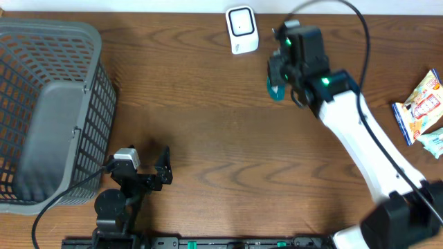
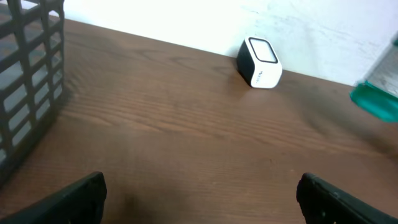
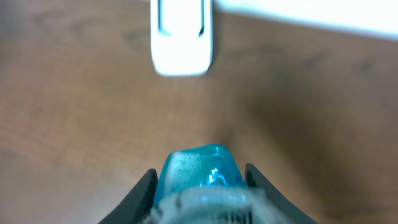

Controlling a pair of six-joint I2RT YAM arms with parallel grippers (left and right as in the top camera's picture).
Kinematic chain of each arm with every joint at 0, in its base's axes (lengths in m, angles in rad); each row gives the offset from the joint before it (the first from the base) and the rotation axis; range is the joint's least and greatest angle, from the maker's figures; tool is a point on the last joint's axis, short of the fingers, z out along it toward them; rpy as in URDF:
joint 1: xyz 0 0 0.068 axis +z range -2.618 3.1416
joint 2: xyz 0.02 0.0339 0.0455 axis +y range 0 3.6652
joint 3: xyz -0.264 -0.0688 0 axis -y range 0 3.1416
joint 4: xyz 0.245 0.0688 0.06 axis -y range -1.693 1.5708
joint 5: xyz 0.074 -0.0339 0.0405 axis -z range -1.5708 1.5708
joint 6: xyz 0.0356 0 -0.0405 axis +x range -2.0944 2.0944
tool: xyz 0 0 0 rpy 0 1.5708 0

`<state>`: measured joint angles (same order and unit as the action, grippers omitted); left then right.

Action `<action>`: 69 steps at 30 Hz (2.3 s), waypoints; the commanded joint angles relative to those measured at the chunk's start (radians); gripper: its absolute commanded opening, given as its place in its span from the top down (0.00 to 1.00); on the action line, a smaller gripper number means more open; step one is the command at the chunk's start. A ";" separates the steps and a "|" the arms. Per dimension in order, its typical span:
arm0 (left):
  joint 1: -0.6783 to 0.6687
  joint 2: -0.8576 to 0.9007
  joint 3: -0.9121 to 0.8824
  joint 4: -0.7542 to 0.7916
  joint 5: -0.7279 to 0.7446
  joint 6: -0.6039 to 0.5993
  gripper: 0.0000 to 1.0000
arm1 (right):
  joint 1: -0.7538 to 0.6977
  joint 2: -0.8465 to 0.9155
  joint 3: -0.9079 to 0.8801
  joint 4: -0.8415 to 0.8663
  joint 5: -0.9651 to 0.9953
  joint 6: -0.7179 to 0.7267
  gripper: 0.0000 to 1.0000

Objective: Scan the item barcode

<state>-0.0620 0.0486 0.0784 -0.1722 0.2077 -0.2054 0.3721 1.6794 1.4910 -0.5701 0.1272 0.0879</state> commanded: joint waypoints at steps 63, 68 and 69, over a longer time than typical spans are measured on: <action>-0.003 -0.005 -0.018 -0.021 0.013 0.013 0.02 | 0.048 0.665 0.693 0.126 0.970 -0.624 0.99; -0.003 -0.005 -0.018 -0.021 0.013 0.013 0.02 | -0.148 0.662 0.692 -0.238 0.722 -0.300 0.99; -0.003 -0.005 -0.018 -0.021 0.013 0.013 0.02 | -0.184 0.662 0.689 -0.273 0.669 -0.257 0.99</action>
<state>-0.0620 0.0494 0.0784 -0.1719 0.2081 -0.2054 0.2878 2.3608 2.1777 -0.7605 0.9504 -0.4515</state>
